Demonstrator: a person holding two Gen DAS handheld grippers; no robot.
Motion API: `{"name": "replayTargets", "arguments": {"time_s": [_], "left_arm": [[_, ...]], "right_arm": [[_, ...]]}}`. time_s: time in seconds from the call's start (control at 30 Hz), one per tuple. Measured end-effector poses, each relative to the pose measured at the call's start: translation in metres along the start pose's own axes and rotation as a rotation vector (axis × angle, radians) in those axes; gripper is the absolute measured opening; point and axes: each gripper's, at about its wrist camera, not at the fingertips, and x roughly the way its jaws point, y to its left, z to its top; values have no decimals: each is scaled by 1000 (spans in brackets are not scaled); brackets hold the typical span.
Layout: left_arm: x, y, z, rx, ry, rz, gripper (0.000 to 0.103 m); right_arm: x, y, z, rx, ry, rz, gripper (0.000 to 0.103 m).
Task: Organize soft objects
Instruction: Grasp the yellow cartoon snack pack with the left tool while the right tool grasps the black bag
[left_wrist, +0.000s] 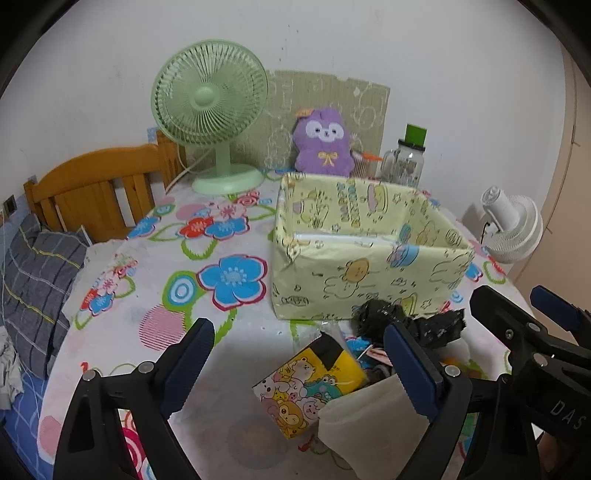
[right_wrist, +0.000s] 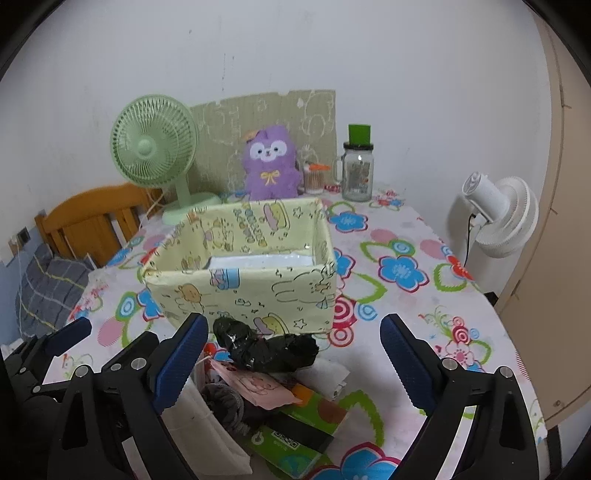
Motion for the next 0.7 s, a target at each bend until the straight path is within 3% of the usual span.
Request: {"name": "replayTargets", "arguments": {"time_s": [0.63,0.7], "left_arm": [[57,6,-15,-20,165,-52,83],[61,7,-19,-31,184,-70,80]], "right_arm": [[65,18,-13,-34,148,9,92],[74,18,-16,-31,173,19,88]]}}
